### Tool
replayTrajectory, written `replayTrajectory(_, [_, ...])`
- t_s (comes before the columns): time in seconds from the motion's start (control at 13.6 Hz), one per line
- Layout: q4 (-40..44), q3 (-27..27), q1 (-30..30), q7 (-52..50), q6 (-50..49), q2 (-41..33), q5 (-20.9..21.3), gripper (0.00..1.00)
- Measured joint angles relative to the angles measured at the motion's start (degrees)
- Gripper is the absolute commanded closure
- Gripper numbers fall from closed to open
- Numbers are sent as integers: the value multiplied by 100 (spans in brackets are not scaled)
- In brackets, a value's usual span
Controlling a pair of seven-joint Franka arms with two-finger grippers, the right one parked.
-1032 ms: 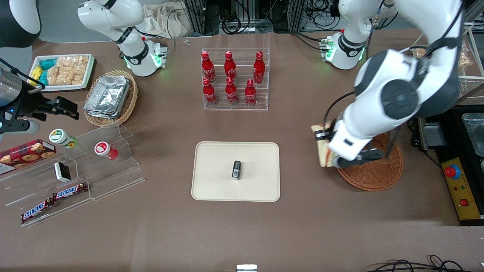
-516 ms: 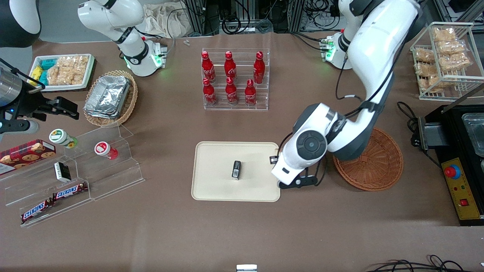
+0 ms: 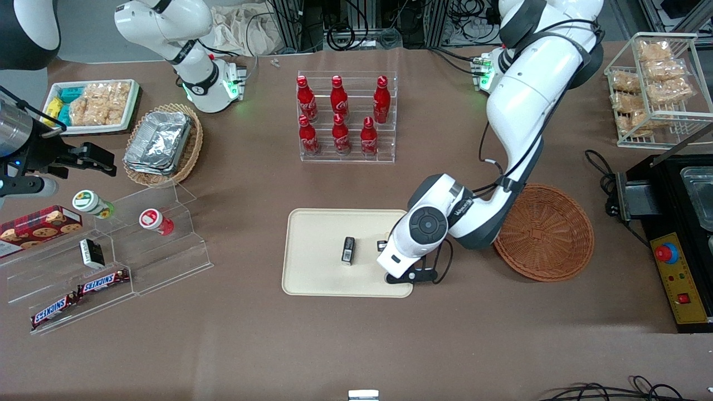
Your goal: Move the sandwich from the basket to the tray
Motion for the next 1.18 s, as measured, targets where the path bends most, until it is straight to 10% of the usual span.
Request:
replayTrajectory(0.07, [2,0,-10,2,91,73,4,8])
replayTrajectory(0.15, [5,0,-16,9,142,126,9,0])
replayTrajectory(0.66, [294,0,-7,104,-385,1,79,0])
replayTrajectory(1.18, [-20,9,1074,1223,-2475,-1951,-236,0])
